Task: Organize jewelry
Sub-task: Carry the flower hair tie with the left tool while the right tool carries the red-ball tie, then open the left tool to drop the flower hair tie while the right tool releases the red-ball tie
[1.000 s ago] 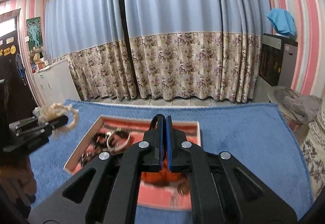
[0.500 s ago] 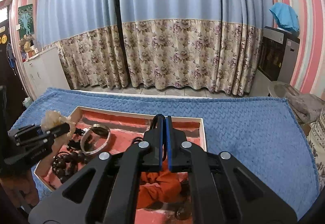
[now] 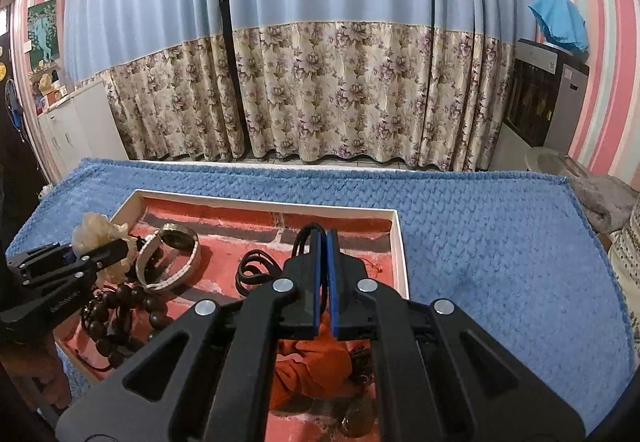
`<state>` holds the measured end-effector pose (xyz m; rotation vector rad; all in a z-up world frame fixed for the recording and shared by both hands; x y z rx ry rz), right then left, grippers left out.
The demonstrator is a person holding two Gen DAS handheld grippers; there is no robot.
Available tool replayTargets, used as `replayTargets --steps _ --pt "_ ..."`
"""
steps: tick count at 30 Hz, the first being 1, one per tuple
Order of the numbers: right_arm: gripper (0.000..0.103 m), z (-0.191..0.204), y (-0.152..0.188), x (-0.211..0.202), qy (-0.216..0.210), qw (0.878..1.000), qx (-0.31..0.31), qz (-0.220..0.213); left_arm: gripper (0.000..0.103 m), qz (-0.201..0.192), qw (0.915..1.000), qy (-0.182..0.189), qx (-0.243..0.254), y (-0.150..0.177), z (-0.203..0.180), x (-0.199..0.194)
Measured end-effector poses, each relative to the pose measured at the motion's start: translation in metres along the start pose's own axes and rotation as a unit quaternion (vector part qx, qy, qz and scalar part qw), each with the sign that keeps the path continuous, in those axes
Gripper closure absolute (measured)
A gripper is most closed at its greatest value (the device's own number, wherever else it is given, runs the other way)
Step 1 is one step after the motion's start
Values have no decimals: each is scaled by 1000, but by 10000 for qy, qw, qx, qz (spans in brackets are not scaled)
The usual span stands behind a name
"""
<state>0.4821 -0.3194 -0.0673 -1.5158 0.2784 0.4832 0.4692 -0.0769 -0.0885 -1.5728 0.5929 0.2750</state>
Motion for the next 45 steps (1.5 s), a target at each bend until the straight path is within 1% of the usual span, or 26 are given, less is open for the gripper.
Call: replayTargets --steps 14,19,45 --pt "99 1 16 17 64 9998 1 184 83 73 9999 -84 -44 9 11 4" --pt "99 -1 22 22 90 9995 15 313 83 126 9999 -76 6 12 7 7" --pt "98 -5 25 20 73 9993 114 334 82 139 9998 -113 43 12 3 8"
Point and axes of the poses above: each gripper's, at about its wrist camera, not at the fingertips, and x roughly the way its jaws point, z to its left, y to its underside, the point moved 4 cm from there along x, roughly the way its jaws point, and after that the axes turned 7 degrees about -z, right-handed, at the moved point
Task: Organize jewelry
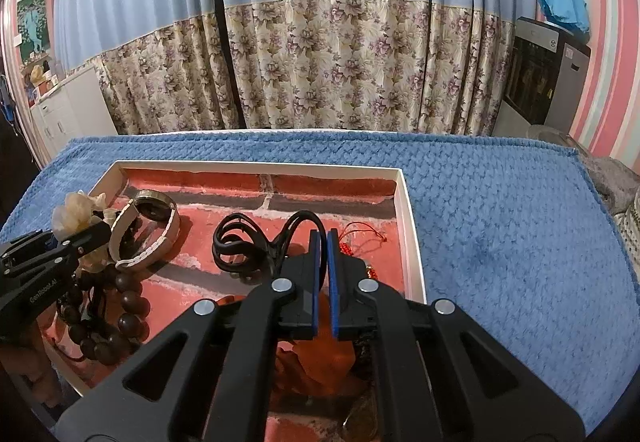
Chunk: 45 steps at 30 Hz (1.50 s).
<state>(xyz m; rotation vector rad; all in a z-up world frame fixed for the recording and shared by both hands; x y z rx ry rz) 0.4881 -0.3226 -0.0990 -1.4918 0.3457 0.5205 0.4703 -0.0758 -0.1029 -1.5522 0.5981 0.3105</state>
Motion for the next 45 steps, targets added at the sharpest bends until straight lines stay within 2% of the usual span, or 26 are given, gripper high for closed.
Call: replayTargets --steps 2,5,10,12,17,20,21,23,27,29,30,31,32,33,34,37,38,39,40,43,45 --pt "97 1 0 0 14 10000 -14 -16 81 11 10000 13 -4 0 0 0" --pt "96 -1 0 0 12 10000 10 -22 73 -69 10000 38 -17 -3 -2 -4" --pt "88 0 0 -3 -4 10000 25 -72 70 -117 9999 80 -21 -7 -4 -9" --pt "83 -1 -1 -5 -25 9999 51 -115 60 -126 9999 90 -48 -7 -4 -10" --pt "81 -8 -5 -12 -18 9997 149 -187 52 -194 9998 42 -39 -13 -4 -14" --pt "71 -11 -10 -21 -45 9994 209 -278 51 -252 9997 39 -36 -17 -3 -20" --pt "69 -11 -12 -25 -53 9992 218 -320 47 -276 9996 44 -41 -20 -2 -22" --pt "68 -12 -16 -31 -72 9990 225 -391 39 -379 9992 55 -68 -25 -3 -29" --pt "67 -9 -23 -41 -102 9985 214 -491 38 -513 9986 109 -18 -33 -7 -42" --pt "61 -9 -27 -47 -112 9983 219 -538 37 -571 9983 152 8 -38 -9 -48" --pt "55 -9 -29 -49 -114 9980 234 -570 33 -597 9981 159 40 -41 -10 -51" --pt "44 -9 -31 -54 -96 9976 266 -626 31 -657 9977 127 89 -44 -11 -56" --pt "38 -10 -34 -59 -61 9971 294 -696 24 -734 9972 79 114 -47 -11 -61" --pt "24 -10 -36 -63 -19 9967 301 -754 19 -788 9968 44 141 -50 -10 -65" --pt "15 -11 -38 -73 68 9957 320 -872 18 -842 9963 -30 176 -52 -9 -71" --pt "8 -14 -36 -96 81 9948 287 -971 14 -926 9951 -267 231 -52 -2 -90" --pt "6 -16 -33 -109 152 9942 248 -1038 12 -922 9942 -453 321 -50 1 -99" --pt "5 -18 -29 -120 225 9933 236 -1110 6 -961 9927 -612 405 -47 5 -107" --pt "4 -19 -26 -129 272 9928 209 -1144 4 -1108 9888 -850 518 -41 8 -121" --pt "4 -19 -3 -159 435 9916 72 -1219 4 -1303 9797 -1175 970 -12 10 -153" --pt "4 -15 22 -181 467 9908 -21 -1267 4 -1315 9804 -1159 904 9 18 -170"
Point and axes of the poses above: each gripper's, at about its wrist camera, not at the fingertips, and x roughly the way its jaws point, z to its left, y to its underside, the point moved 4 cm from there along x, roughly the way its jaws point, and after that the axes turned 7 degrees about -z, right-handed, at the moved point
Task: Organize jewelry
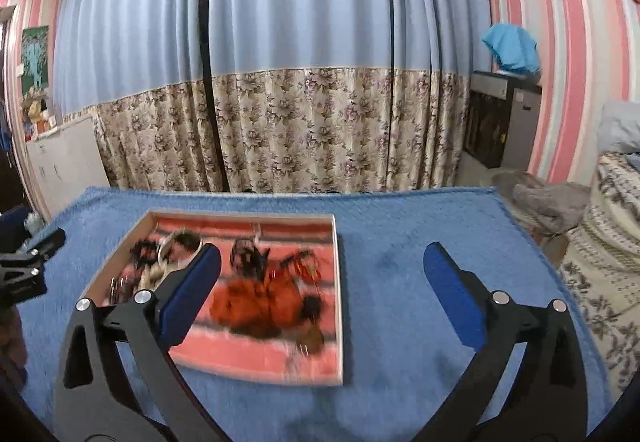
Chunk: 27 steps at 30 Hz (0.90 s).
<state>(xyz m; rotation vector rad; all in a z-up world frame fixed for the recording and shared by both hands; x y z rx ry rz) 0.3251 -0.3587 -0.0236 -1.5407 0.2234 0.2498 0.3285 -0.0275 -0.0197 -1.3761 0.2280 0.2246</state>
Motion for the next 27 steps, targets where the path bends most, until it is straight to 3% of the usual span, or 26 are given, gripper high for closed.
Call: replayTargets --steps 5,12,16,27 --pt "4 7 52 -54 -151 9997 178 18 4 104 9986 -58 -507 54 17 -64" --pt "4 35 87 -108 -340 9990 92 -265 4 -575 9958 -95 -704 78 11 -126" --pt "4 47 94 -131 -386 9971 99 -642 4 -634 9951 -41 -758 89 4 -134" --pt "4 58 104 -130 -272 9971 -28 -704 4 -660 9949 95 -751 92 0 -136"
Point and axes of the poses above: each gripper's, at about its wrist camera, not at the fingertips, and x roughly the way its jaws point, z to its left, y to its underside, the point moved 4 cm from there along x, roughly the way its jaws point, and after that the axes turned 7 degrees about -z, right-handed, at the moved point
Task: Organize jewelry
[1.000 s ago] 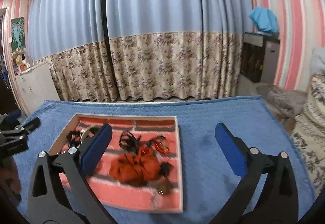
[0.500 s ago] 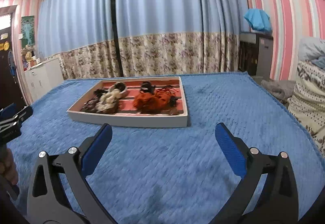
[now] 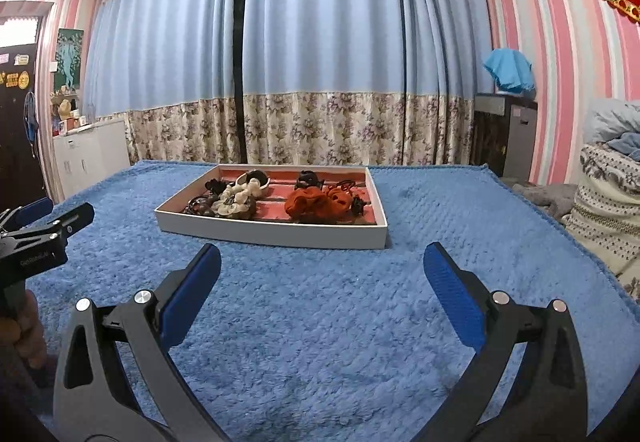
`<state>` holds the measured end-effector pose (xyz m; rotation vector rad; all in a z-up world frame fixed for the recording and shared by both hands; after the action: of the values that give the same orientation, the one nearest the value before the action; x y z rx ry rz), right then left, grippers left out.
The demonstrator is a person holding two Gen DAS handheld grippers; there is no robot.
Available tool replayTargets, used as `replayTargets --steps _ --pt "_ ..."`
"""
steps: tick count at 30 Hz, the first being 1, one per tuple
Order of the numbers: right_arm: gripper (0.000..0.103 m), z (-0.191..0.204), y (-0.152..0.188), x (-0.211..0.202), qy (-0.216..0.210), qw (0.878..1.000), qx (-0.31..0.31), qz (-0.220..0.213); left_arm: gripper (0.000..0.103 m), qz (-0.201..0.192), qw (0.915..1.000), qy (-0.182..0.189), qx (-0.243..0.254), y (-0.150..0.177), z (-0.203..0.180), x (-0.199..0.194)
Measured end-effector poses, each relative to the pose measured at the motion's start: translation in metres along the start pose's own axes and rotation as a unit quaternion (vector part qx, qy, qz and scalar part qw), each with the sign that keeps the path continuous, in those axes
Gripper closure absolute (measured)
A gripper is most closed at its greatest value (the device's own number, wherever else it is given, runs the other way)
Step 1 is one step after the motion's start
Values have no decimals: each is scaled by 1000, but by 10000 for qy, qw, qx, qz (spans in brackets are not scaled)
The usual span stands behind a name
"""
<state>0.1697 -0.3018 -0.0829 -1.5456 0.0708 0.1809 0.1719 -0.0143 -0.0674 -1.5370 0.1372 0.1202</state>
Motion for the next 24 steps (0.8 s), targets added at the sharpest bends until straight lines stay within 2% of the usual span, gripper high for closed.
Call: replayTargets --steps 3,7,18,24 --pt "4 -8 2 5 -29 9998 176 98 4 -173 9997 -38 139 -2 -5 -6" --pt "4 -15 0 2 -33 9993 374 24 4 -133 9999 -9 68 -2 -3 -3" --pt "4 -9 1 0 -13 9997 257 20 4 -140 9999 -4 43 -1 -2 -4" --pt "4 -8 -1 -1 27 9998 180 -3 4 -129 9997 136 147 0 -11 -7"
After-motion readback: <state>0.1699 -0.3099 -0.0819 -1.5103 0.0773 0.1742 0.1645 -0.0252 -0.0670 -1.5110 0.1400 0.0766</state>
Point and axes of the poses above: each gripper's, at about its wrist camera, not at the fingertips, and x roughly the way its jaws point, z to its left, y to its underside, the point moved 4 cm from there along x, roughly the way its jaws point, and after that the axes turned 7 degrees about -z, right-handed, at the moved point
